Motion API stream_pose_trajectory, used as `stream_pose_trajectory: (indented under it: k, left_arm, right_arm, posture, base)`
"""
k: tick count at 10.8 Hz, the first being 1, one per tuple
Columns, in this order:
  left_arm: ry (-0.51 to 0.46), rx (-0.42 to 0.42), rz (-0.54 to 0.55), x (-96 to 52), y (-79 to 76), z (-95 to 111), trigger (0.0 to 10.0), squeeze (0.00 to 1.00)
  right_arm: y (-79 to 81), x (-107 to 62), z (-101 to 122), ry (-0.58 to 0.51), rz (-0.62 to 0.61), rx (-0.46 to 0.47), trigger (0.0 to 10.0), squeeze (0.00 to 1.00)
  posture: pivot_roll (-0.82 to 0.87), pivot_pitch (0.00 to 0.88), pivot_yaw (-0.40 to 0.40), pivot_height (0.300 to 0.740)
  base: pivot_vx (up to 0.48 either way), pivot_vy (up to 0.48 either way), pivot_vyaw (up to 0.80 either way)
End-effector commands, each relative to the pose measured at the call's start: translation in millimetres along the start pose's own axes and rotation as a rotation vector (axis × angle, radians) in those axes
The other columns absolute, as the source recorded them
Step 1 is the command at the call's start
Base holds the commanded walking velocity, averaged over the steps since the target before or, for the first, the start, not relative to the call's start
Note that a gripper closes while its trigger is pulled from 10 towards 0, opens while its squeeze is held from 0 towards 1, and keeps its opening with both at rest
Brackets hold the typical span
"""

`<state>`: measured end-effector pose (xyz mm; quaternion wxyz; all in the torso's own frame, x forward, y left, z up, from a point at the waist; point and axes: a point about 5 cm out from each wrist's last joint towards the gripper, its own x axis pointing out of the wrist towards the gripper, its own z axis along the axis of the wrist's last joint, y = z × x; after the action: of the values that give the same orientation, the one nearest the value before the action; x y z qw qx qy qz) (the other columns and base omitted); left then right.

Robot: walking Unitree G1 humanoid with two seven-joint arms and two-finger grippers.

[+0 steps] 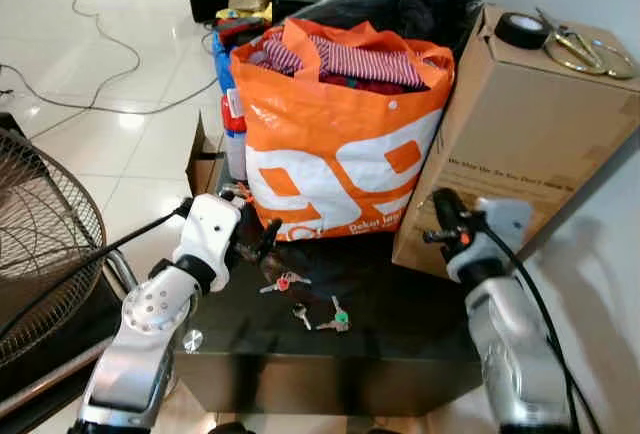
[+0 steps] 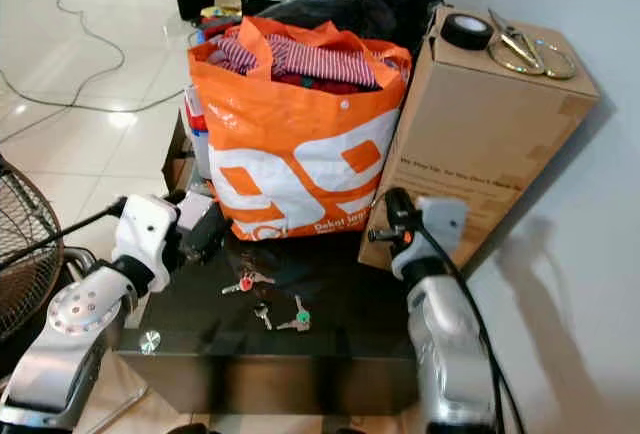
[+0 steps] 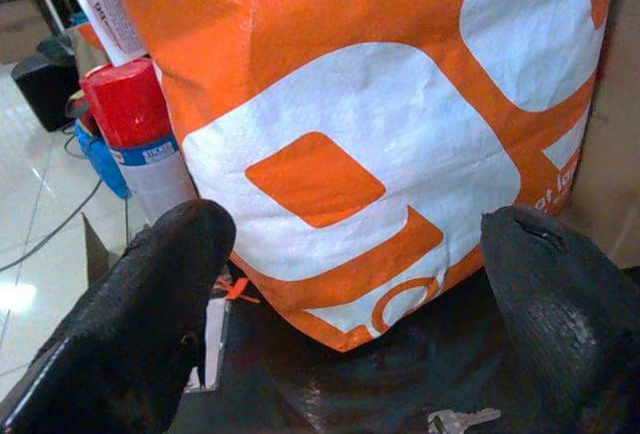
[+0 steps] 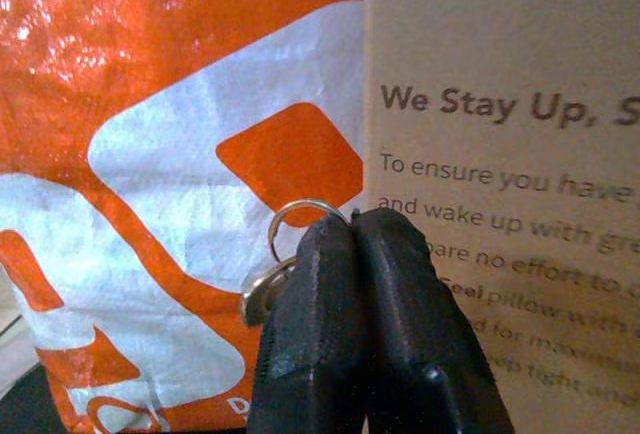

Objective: Hang keys on a hook

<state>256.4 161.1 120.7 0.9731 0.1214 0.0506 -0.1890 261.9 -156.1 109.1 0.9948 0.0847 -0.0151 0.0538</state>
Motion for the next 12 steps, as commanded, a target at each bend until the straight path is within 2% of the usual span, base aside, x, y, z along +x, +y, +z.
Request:
stream_pose_trajectory:
  k: [1,3,4,5,6,7,8,10,11,12]
  left_arm:
    - [0.011,-0.003,0.014,-2.0,-0.2,-1.3,10.0,0.0]
    - [0.005,-0.014,0.064,-5.6,4.2,-1.2,10.0,0.0]
    - [-0.01,-0.034,0.088,-5.0,6.3,2.0,10.0,0.0]
    - [-0.028,-0.054,0.12,-4.3,10.4,5.3,10.0,0.0]
    - [-0.019,-0.062,0.146,-6.8,14.2,5.1,10.0,0.0]
    - [-0.009,-0.055,0.154,-11.0,15.3,3.0,10.0,0.0]
    - [0.003,-0.048,0.129,-13.6,9.7,0.7,10.0,0.0]
    - [0.001,-0.056,0.087,-5.6,3.4,-0.2,10.0,0.0]
    - [-0.016,-0.057,0.073,2.0,1.9,5.3,10.0,0.0]
    - [-0.017,-0.065,0.076,2.3,-0.6,6.0,10.0,0.0]
  right_arm:
    - [-2.9,-2.5,6.1,-0.019,-0.024,0.003,0.0,0.0]
    - [0.8,-7.0,7.5,0.048,0.01,0.014,0.0,0.0]
    - [2.9,-7.3,13.0,0.039,0.024,0.004,0.2,0.0]
    - [2.4,-8.0,16.9,-0.004,0.008,-0.089,1.4,0.0]
    - [0.4,-12.4,16.0,0.036,-0.038,-0.107,10.0,0.0]
    - [-2.0,-18.1,13.2,0.086,-0.047,-0.109,10.0,0.0]
    - [-4.4,-24.8,7.9,0.123,-0.028,-0.124,10.0,0.0]
    - [-10.5,-34.5,0.8,0.174,-0.063,-0.126,10.0,0.0]
    - [-16.9,-37.3,-0.5,0.185,-0.127,-0.117,10.0,0.0]
    - [-20.0,-38.6,0.5,0.183,-0.132,-0.109,10.0,0.0]
  posture:
    - [0.04,0.0,-0.078,0.74]
    - [0.03,0.0,-0.073,0.74]
    - [0.02,0.0,-0.07,0.74]
    - [0.02,0.0,-0.064,0.74]
    - [0.02,0.0,-0.065,0.74]
    - [0.02,0.0,-0.066,0.74]
    - [0.01,0.0,-0.059,0.74]
    - [-0.02,0.0,-0.025,0.74]
    - [-0.02,0.0,-0.032,0.74]
    - [-0.02,0.0,-0.025,0.74]
  base:
    - [0.0,0.0,0.0]
    - [0.0,0.0,0.0]
    - [0.0,0.0,0.0]
    - [0.0,0.0,0.0]
    - [0.0,0.0,0.0]
    - [0.0,0.0,0.0]
    - [0.0,0.0,0.0]
    - [0.0,0.268,0.0]
    - [0.0,0.262,0.0]
    - [0.0,0.27,0.0]
